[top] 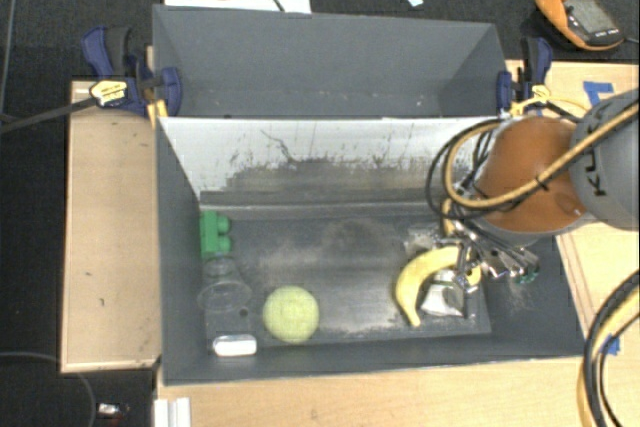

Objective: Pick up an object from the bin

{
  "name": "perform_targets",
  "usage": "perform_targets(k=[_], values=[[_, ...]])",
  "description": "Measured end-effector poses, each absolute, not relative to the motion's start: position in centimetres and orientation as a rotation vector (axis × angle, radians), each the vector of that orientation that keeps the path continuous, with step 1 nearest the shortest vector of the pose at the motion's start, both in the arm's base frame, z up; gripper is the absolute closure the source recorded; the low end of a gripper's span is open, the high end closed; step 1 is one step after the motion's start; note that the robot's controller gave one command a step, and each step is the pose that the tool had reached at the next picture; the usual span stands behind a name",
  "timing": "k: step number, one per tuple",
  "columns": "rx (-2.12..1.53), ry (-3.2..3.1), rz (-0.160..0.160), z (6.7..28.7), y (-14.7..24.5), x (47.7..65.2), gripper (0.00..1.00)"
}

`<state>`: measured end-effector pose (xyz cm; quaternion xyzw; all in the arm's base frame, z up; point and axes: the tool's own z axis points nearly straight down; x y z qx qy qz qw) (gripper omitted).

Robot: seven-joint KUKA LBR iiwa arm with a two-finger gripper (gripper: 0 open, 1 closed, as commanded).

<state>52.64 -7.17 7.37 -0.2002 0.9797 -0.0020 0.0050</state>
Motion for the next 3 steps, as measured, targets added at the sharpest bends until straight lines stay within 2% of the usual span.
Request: perform_targets(k=[1,2,3], values=[[-1.137,2.928,-0.002,7.1,-6.6,51.3,1.00],[-1.138,2.928,-0.002,7.0,-6.6,51.2,1.00],[-1.133,2.935,0.005,10.8,-6.5,51.0,1.00]])
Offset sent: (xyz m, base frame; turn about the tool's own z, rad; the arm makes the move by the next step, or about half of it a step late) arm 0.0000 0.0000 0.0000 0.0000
